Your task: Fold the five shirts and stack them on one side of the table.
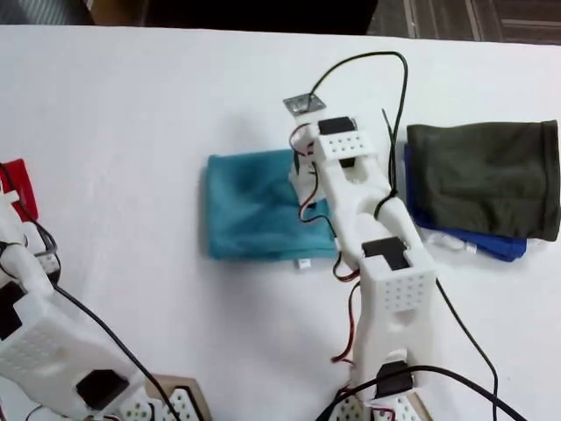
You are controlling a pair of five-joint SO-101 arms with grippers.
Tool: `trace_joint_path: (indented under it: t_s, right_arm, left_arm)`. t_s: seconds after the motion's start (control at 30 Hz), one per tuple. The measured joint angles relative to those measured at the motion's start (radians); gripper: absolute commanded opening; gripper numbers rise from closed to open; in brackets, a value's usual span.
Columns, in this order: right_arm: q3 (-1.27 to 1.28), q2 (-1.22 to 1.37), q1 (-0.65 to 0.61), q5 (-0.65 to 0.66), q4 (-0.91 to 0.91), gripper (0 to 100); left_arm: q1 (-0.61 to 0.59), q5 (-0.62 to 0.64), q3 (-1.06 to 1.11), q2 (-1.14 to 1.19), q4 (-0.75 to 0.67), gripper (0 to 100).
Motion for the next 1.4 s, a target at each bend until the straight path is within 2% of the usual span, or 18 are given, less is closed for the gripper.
trace_joint_path:
  t_s: [0.43,0.6,0.83,1.0,1.4]
  right_arm:
    - [-0.017,0.071,0.012,0.006,0.044,28.2]
    - [-0.018,0.075,-0.014,0.049,0.064,17.3]
    - [-0.018,0.075,-0.034,0.104,0.066,16.1]
    - [-0.018,0.075,-0.034,0.11,0.068,2.0]
    - [-0.005,0.048,-0.034,0.109,0.074,2.2]
  left_arm:
    - [0.0,0.0,0.0,0.0,0.0,3]
    - [0.0,0.0,0.0,0.0,0.0,3]
    - [0.0,0.0,0.0,0.0,0.0,3]
    - [0.0,0.0,0.0,0.0,0.0,3]
    - [0.0,0.0,0.0,0.0,0.0,3]
